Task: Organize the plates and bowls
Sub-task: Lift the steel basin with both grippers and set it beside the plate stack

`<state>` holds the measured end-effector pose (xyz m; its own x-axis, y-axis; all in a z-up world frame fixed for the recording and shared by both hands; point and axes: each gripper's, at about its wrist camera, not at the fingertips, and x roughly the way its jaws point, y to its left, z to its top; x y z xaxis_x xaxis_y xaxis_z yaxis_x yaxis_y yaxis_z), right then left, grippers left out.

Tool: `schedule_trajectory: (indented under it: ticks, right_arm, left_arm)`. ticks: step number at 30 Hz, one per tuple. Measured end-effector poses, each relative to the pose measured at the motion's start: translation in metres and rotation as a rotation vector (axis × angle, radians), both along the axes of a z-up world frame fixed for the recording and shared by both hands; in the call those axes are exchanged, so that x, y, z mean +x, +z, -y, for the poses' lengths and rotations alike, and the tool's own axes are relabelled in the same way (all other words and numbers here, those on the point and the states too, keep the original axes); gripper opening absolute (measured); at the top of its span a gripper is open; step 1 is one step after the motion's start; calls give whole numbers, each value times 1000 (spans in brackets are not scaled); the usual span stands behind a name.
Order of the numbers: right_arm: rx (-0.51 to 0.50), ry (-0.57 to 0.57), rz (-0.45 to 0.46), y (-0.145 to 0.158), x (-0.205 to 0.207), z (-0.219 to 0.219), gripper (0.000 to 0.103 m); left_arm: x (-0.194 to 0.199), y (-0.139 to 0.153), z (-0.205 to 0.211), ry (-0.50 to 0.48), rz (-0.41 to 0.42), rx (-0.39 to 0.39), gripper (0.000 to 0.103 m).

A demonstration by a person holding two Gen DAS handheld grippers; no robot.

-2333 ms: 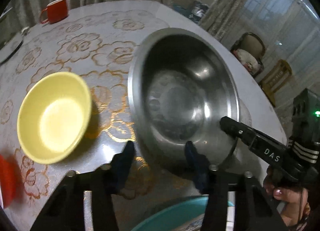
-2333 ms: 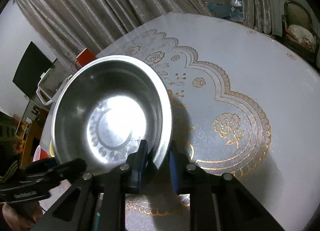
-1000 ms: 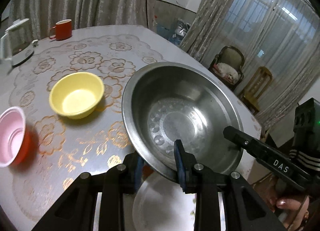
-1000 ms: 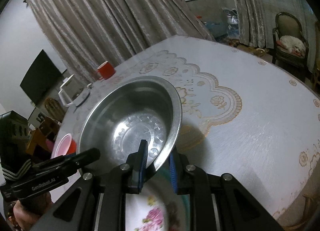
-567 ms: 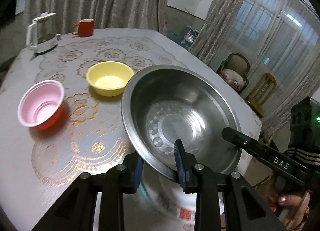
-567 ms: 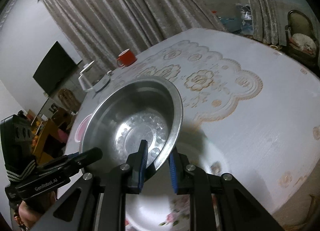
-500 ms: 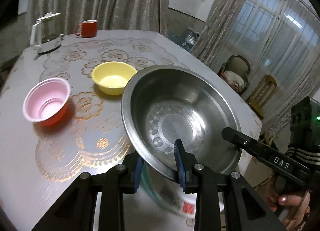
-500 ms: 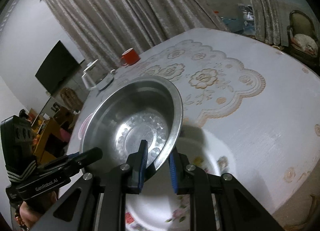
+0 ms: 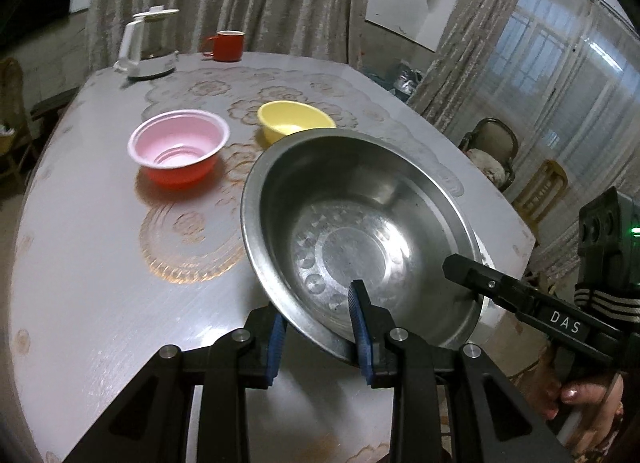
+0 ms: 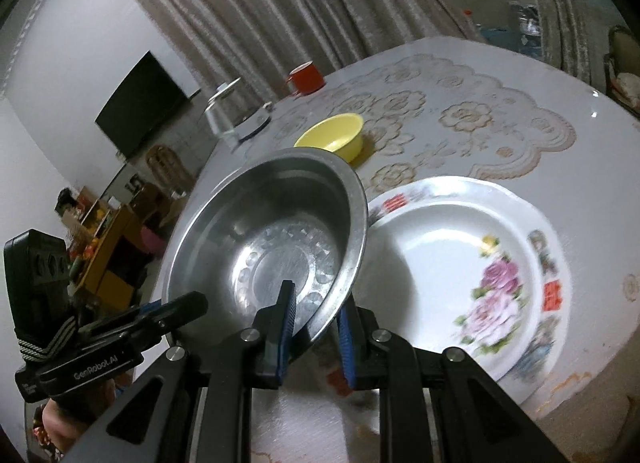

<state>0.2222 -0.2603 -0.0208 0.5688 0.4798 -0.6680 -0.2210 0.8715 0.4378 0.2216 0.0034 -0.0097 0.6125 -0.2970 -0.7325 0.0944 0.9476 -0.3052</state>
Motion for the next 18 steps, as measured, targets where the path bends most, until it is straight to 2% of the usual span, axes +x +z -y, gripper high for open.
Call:
schedule_trajectory:
  ticks: [12,18]
  right_arm:
    - [-21,99,-34,-7,-10,-42,20]
    - [-35,150,-53,-14,-13,-64,20]
  left_arm:
    - [-34,-13,-37,68,-20,-14,31]
    - [-46,-19,-51,105,-29,3,31]
